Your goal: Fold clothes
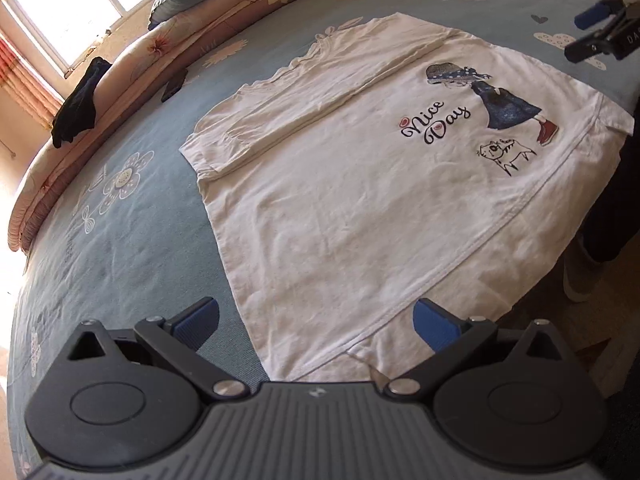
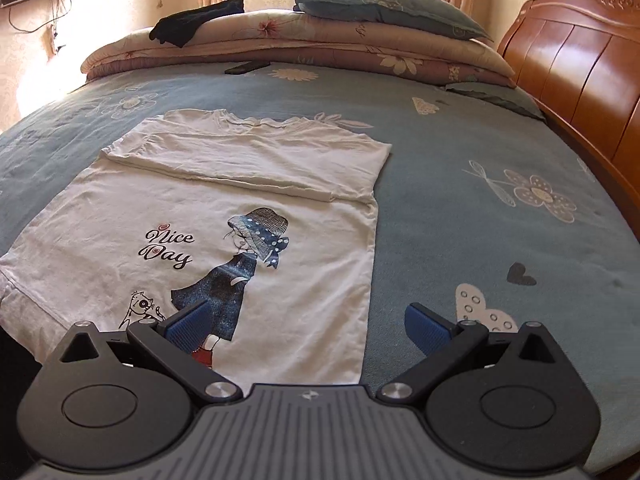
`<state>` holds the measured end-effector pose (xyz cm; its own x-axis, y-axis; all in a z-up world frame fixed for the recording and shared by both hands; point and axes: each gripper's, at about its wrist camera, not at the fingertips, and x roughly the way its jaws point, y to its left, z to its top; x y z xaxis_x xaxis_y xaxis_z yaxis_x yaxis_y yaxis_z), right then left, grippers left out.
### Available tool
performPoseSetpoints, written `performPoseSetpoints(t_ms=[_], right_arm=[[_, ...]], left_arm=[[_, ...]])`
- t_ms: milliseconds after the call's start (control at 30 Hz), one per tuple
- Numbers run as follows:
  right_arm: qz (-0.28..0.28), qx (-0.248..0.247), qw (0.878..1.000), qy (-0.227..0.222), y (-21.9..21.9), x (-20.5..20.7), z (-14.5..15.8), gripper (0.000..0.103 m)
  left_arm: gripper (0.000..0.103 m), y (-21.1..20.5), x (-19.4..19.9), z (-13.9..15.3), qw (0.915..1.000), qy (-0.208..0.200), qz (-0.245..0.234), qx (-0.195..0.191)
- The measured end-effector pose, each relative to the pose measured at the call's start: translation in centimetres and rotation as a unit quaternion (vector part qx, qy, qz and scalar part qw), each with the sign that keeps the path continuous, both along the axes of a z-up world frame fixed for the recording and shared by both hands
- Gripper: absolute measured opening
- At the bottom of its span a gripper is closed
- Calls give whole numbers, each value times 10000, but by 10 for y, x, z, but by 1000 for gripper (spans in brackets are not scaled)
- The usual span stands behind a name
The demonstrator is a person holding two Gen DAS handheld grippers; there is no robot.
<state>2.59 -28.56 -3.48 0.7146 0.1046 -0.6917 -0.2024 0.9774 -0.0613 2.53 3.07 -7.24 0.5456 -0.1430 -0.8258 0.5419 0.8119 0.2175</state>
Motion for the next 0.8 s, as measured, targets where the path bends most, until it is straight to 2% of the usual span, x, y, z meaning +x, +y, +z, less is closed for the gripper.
performPoseSetpoints(t_ms=[67, 200, 367, 533, 633, 667, 733, 800], right_arm=[[375, -123, 9992, 32, 11, 6, -1, 103], [888, -257, 9954, 244, 42, 15, -32, 103], [929, -318, 9930, 655, 64, 19, -65, 103], [754, 143, 9945, 712, 53, 5, -72, 103], [883, 39, 9952, 424, 53, -7, -62, 103], [1017, -163, 9945, 210, 57, -14, -56, 103], [1384, -774, 9869, -278, 71, -27, -44, 103], [1696, -1315, 9750, -572, 85, -38, -39, 103]], left_arm=[[102, 2, -2, -1, 9999, -5, -115, 69], [102, 7, -5, -3, 9992, -16, -346, 207], [102, 6, -8, -20, 9990, 98, -397, 158], [102, 4, -14, -34, 9988, 140, -437, 143], [102, 1, -25, -27, 9980, -158, -537, 293], [102, -2, -31, -22, 9958, -443, -708, 366], [102, -11, -42, -20, 9877, -961, -1045, 653], [102, -21, -52, -22, 9744, -1442, -1403, 1003]])
